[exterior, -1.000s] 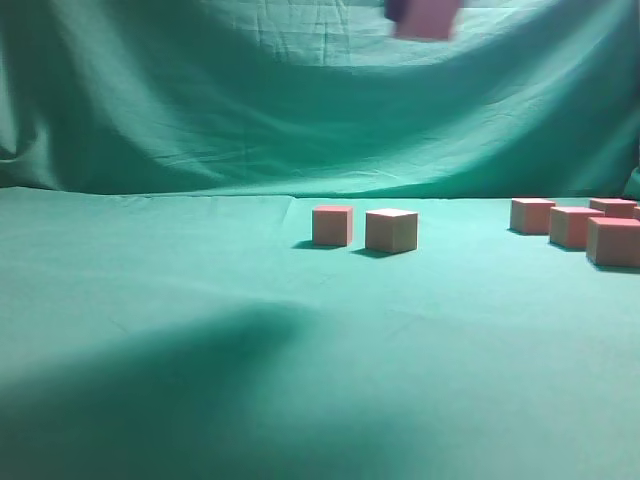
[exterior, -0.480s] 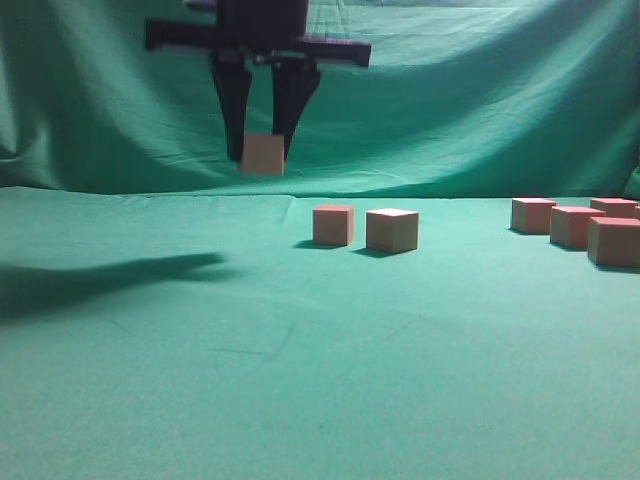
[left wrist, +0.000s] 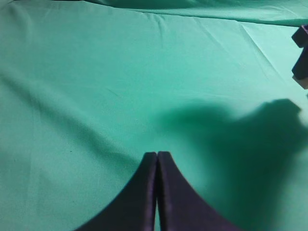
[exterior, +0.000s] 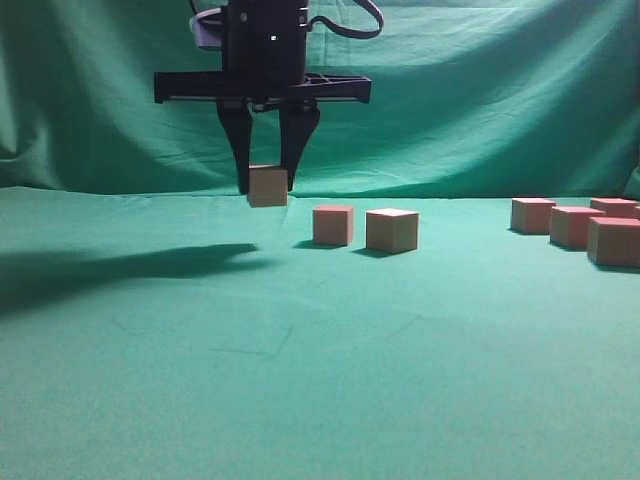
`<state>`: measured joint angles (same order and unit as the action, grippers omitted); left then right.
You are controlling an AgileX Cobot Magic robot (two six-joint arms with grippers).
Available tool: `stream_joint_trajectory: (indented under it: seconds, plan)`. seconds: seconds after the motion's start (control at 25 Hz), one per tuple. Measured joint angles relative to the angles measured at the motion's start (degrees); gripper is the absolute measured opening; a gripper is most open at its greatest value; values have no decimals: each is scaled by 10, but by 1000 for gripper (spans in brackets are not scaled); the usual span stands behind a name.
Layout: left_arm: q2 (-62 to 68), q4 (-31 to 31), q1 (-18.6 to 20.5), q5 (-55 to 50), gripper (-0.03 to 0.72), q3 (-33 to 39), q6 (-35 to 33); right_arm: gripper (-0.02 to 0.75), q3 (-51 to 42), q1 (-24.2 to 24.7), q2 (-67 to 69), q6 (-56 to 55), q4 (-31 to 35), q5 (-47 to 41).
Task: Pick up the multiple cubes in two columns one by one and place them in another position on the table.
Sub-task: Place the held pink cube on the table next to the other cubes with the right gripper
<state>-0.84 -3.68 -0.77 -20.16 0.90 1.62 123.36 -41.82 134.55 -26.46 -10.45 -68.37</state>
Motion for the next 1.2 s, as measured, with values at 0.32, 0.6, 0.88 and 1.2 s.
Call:
stream_joint_trajectory:
  seconds: [0.32, 0.6, 0.88, 1.2]
  plan:
    - [0, 0, 0, 0, 0, 0, 0, 255, 3, 0, 21, -22, -4, 21]
    - [0, 0, 0, 0, 0, 0, 0, 255, 3, 0, 32, -29, -4, 10]
    - [0, 0, 0, 0, 0, 0, 0, 255, 3, 0, 37, -29, -5, 5]
    - [0, 0, 0, 0, 0, 0, 0, 255, 3, 0, 37, -17, -5, 15]
